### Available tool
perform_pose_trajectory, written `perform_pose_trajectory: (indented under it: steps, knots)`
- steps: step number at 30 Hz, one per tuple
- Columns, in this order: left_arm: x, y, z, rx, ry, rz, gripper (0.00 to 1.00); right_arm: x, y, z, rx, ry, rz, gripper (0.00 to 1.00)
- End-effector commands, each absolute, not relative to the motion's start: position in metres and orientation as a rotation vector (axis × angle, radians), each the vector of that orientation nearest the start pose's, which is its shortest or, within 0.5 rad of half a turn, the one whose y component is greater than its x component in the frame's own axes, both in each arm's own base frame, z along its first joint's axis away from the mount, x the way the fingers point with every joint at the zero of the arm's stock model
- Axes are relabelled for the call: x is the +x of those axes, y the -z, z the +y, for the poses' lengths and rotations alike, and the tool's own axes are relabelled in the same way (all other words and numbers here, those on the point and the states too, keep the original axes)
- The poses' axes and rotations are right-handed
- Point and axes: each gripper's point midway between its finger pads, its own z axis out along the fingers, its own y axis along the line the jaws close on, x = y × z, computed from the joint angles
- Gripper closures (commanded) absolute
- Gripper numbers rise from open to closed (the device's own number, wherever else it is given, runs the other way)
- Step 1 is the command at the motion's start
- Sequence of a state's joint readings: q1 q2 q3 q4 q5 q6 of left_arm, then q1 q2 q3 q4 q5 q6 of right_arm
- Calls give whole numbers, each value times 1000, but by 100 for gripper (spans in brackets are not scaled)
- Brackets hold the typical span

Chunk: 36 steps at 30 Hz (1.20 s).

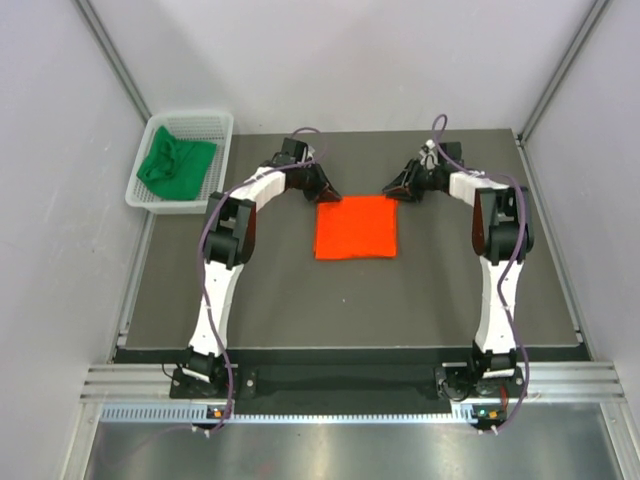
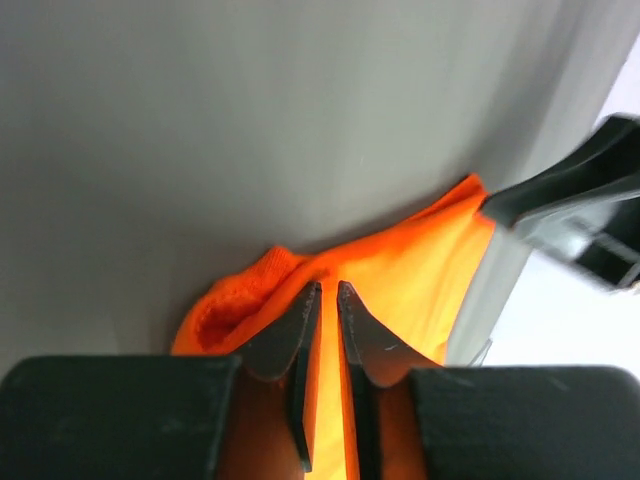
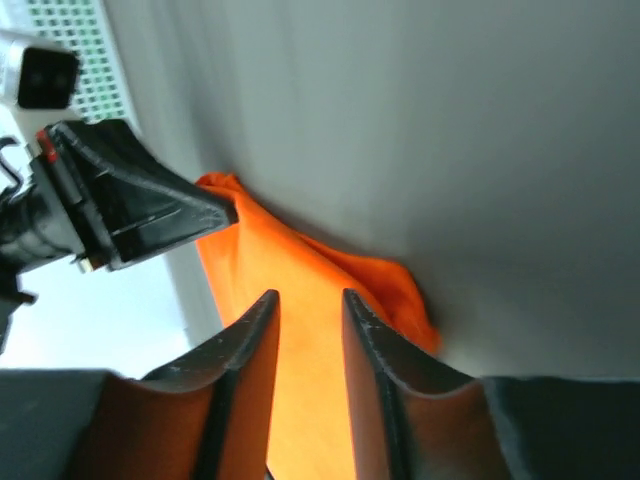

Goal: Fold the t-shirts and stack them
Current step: Fold the tshirt

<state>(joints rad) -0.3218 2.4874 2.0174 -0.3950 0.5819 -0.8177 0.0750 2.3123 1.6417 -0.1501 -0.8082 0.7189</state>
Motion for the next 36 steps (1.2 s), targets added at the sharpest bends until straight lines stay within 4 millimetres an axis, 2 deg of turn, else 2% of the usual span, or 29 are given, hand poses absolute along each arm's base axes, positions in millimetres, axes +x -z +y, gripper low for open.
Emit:
perform_pose_trajectory:
  steps: [1,2,3,5,6,7,8,9,10,11,12,13,14,16,18,20,21,22,25,26,27,28,29,30,32,33,34,35,36]
  knots:
    - [503,-108,-290,-227,1108,2533,81,501,-99,167,221,-1140,2456,66]
    - [492,-106,-288,-232,1106,2555,80,496,-109,168,198,-1121,2451,65]
    - [485,-111,-289,-219,1113,2557,80,491,-135,167,167,-1097,2415,62]
    - [461,-125,-296,-178,1147,2560,80,472,-142,176,132,-1106,2427,60]
    - [453,-128,-300,-168,1164,2562,80,462,-158,182,96,-1134,2401,58]
    - [441,-138,-309,-133,1192,2553,80,452,-161,190,77,-1163,2402,57]
    - [430,-127,-312,-128,1206,2564,80,437,-150,204,54,-1205,2420,57]
    - [421,-124,-320,-141,1235,2573,80,424,-156,216,61,-1293,2412,57]
    - [418,-120,-322,-166,1264,2570,80,415,-151,224,76,-1348,2415,57]
    - [407,-104,-325,-183,1349,2577,81,402,-133,235,59,-1402,2391,57]
    - [404,-98,-327,-275,1410,2585,81,392,-127,240,74,-1473,2385,57]
    - [402,-86,-325,-302,1445,2592,82,372,-103,241,204,-1547,2424,58]
    - [395,-73,-323,-312,1456,2608,82,374,-105,243,164,-1593,2342,59]
    - [388,-48,-317,-269,1403,2664,82,355,-71,234,276,-1608,2411,63]
    - [376,-30,-307,-220,1312,2743,82,344,-55,220,325,-1578,2459,66]
    - [369,-35,-298,-149,1237,2755,82,326,-48,201,308,-1516,2509,67]
    - [367,-31,-295,-132,1210,2771,81,323,-53,197,336,-1510,2521,67]
    - [368,-49,-295,-85,1200,2730,81,319,-56,194,275,-1482,2522,67]
    - [373,-89,-299,9,1212,2661,77,326,-90,185,170,-1401,2490,66]
    - [380,-106,-304,41,1227,2621,76,333,-100,183,160,-1383,2469,65]
    - [379,-113,-309,54,1246,2613,76,339,-107,182,150,-1371,2453,65]
    - [379,-121,-313,53,1274,2605,76,355,-122,184,135,-1368,2407,65]
    - [385,-133,-319,31,1318,2566,76,365,-120,184,150,-1368,2405,64]
    - [385,-137,-325,27,1354,2550,76,374,-120,186,161,-1370,2402,64]
    - [389,-140,-336,22,1418,2511,76,405,-138,192,167,-1405,2321,63]
    - [386,-140,-343,4,1448,2520,76,415,-129,194,249,-1436,2337,61]
    - [385,-130,-348,-12,1472,2545,76,431,-135,197,240,-1446,2286,61]
    - [383,-132,-356,8,1524,2522,76,444,-137,199,236,-1461,2247,61]
    - [376,-129,-364,7,1556,2537,76,453,-118,200,309,-1501,2276,62]
